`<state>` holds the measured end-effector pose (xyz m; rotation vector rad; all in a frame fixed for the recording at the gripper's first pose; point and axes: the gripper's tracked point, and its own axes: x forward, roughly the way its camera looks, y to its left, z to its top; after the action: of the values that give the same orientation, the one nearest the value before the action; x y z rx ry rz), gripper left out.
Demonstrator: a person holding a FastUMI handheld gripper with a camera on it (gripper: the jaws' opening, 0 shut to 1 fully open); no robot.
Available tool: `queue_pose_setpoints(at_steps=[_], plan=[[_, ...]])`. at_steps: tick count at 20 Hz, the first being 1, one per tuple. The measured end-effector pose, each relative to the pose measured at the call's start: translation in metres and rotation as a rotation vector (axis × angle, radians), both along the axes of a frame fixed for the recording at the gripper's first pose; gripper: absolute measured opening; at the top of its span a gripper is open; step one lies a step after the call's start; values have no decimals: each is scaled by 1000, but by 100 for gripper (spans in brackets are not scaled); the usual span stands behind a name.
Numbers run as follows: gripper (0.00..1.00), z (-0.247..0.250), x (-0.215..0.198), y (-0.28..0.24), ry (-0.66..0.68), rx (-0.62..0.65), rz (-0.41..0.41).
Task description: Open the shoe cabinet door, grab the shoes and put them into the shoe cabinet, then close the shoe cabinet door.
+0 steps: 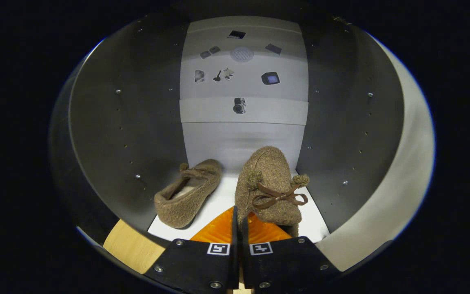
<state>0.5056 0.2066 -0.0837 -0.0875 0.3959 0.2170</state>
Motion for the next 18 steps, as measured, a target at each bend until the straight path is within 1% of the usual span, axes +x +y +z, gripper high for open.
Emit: queue_pose_setpoints(at_steps=[7,12,14,18], plan=[[4,-19,69,12,44,-24,-2],[4,-50,89,20,110,-43,7],[4,-55,95,19,108,-62,-7],[14,-55,99,17,117,-53,-26]])
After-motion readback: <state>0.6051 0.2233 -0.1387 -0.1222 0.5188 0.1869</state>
